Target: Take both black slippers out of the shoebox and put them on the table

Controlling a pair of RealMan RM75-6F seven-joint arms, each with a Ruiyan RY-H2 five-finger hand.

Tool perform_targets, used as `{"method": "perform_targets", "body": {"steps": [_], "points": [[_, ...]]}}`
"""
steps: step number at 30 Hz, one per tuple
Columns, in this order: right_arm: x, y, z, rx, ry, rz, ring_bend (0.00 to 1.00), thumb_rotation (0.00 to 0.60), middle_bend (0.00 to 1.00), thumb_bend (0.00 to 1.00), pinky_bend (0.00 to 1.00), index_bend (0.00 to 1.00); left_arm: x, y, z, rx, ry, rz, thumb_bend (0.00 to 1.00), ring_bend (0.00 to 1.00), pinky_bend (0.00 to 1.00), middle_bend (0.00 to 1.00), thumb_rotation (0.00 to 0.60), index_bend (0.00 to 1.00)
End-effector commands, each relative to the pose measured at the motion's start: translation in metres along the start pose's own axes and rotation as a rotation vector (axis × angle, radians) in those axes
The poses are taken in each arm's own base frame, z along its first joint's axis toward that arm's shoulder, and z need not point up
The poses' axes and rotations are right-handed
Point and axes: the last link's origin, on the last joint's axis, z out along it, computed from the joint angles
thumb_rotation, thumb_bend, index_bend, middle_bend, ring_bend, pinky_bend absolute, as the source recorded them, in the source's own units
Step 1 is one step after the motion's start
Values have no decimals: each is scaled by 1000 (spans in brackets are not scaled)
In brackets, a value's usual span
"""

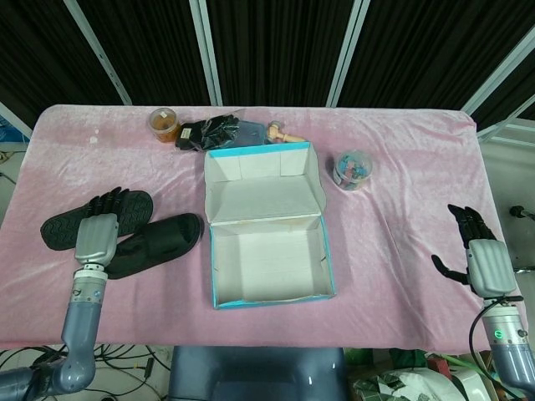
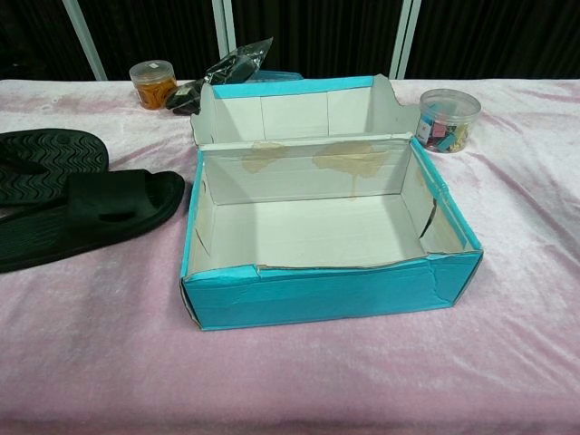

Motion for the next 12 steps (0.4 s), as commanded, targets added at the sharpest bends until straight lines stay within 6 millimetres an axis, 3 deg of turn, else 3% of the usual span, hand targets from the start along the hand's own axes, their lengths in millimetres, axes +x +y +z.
{"method": "perform_targets", "body": {"steps": [1,5,12], "points": [[1,-1,1,-6,-11,-30,65,600,102,198,240,84,22,-14,-26,-70,19,-26,0,0,0,65,600,0],[3,-4,-5,-8,1,-93,63,600,102,198,239,62,42,-39,-69,-74,120,-61,0,0,1,88,600,7],[5,-13,-20,-7,22,-127,35,600,102,199,228,31,38,-62,-115,-81,137,-72,0,0,1,97,600,41]]}}
